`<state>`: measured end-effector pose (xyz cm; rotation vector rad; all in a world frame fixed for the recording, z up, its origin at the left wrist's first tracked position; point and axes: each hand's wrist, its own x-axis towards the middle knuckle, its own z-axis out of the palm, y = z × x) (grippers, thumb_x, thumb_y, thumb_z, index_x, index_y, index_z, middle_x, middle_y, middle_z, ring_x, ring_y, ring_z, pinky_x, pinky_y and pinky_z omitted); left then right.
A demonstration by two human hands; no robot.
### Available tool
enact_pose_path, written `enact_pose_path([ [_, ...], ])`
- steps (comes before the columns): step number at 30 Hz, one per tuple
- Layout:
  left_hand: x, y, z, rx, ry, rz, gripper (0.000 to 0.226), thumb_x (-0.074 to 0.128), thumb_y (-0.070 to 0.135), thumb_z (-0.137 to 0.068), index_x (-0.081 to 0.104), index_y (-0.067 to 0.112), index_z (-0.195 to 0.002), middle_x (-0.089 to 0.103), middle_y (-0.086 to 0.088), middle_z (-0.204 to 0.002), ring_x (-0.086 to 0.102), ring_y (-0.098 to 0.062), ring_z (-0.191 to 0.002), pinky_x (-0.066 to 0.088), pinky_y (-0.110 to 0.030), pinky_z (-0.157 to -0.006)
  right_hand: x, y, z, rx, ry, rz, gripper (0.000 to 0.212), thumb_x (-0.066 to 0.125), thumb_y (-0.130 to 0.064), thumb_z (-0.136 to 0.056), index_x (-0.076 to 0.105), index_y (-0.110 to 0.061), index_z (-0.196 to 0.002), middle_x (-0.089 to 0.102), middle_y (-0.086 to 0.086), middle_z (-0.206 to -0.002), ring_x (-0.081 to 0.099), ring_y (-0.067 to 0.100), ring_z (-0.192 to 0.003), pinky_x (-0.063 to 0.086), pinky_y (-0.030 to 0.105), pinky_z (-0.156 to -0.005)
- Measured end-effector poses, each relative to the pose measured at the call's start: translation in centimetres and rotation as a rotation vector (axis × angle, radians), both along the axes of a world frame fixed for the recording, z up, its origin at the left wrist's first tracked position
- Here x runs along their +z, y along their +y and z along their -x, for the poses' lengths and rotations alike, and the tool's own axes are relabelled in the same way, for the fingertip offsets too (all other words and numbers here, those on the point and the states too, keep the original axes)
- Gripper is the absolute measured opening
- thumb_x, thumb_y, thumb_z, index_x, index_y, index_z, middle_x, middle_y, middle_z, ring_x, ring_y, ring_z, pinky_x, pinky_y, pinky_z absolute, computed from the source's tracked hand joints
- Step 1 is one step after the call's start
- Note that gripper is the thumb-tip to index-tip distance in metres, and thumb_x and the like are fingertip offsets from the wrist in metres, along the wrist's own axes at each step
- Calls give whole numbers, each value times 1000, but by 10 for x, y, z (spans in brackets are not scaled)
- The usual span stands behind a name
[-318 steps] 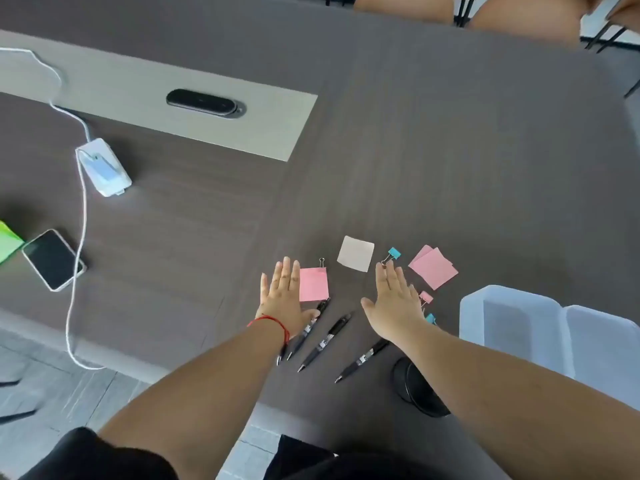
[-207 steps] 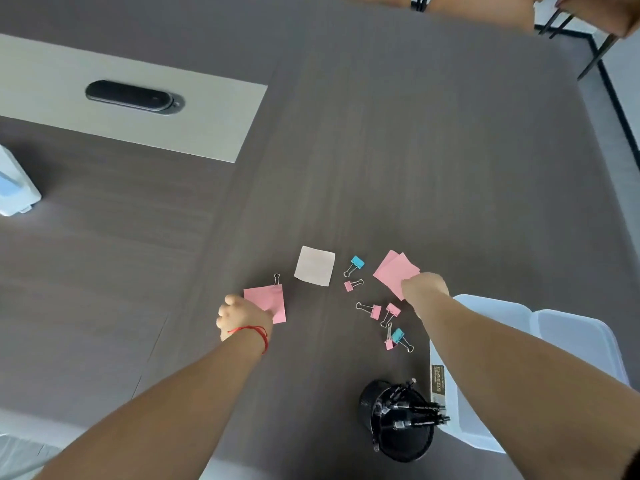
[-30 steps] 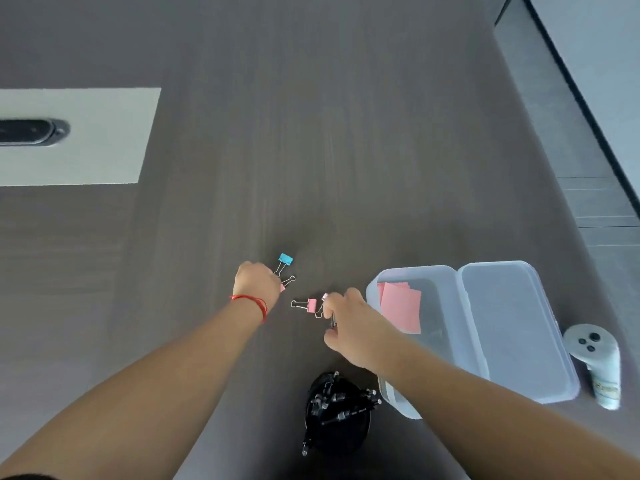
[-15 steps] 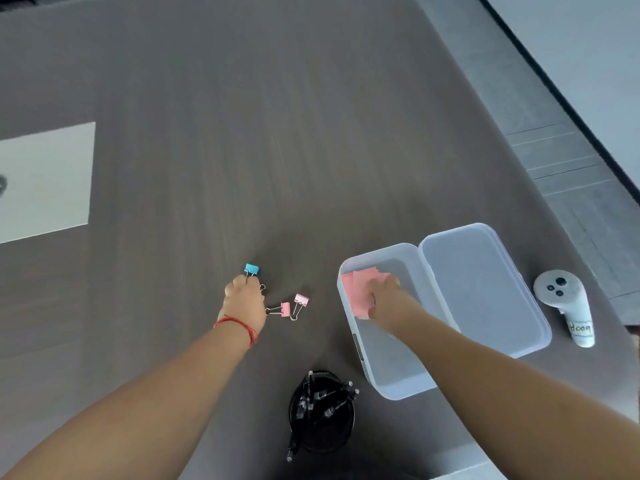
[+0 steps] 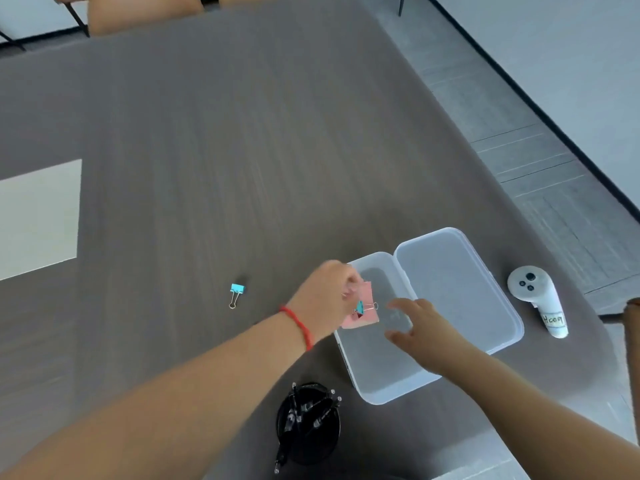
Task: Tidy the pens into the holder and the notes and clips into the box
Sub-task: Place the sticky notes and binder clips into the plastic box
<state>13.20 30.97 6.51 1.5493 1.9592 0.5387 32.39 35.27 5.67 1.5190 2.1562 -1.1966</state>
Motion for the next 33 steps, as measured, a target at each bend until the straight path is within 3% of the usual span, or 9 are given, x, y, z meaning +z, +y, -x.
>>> enact_pose_path([
  [3,-24,29,-35,-227,269,269,6,58,14,-80,63,15,-77,56,-5,-90,62,-30,-93,51,-35,-79,-3,-5,-3,-45,43,22,43,61,-35,-89,47,-32,-130,44,0,-133,56,18,-97,44,29,-89],
  [7,-58,41,-52,-418,547,436,26,65,18,-78,65,12,-103,61,-9,-108,60,-30,-103,53,-40,-82,-15,-10,2,-92,35,30,46,58,-33,-91,46,-30,-135,45,3,-137,53,23,-118,41,33,-99],
  [14,-78,42,-52,-392,544,486,48,67,15,-75,58,19,-122,52,-9,-122,50,-28,-120,46,-42,-96,-22,-11,1,-67,14,23,47,54,-28,-92,43,-26,-138,44,8,-136,53,27,-119,43,34,-98],
  [17,-61,32,-49,-223,392,344,35,63,20,-79,66,28,-113,49,-5,-122,46,-27,-121,44,-38,-98,-15,-6,6,-83,34,28,45,51,-21,-92,44,-24,-136,46,8,-134,56,29,-114,44,33,-93],
  [20,-33,13,-19,45,96,31,13,61,17,-82,70,16,-91,55,-2,-111,50,-20,-108,37,-22,-95,1,-4,21,-70,100,-73,36,47,-14,-91,52,-21,-126,54,5,-124,56,25,-108,42,28,-86],
  [23,-20,-22,42,360,190,-222,11,58,6,-82,62,7,-92,58,-8,-98,54,-26,-97,41,-29,-91,23,-17,60,46,317,-161,29,49,-15,-90,57,-25,-116,59,-3,-109,56,17,-95,43,26,-82],
  [25,-34,-51,84,519,210,25,32,58,12,-83,56,12,-115,52,-12,-118,46,-32,-115,39,-37,-101,23,-32,96,247,401,-85,30,53,-14,-90,58,-24,-117,60,-1,-108,52,13,-88,42,27,-78],
  [28,-59,-90,121,404,236,534,79,70,42,-75,28,40,-142,18,-6,-151,21,-33,-138,39,-47,-107,-8,-49,150,557,203,-38,45,60,-10,-86,49,-19,-129,50,11,-120,57,27,-92,39,30,-71],
  [33,-80,-103,138,268,353,544,97,75,54,-64,20,49,-143,14,3,-154,21,-28,-139,36,-45,-108,-62,-54,194,717,-142,-190,75,74,-35,-77,31,-22,-138,31,14,-131,47,36,-108,43,39,-70],
])
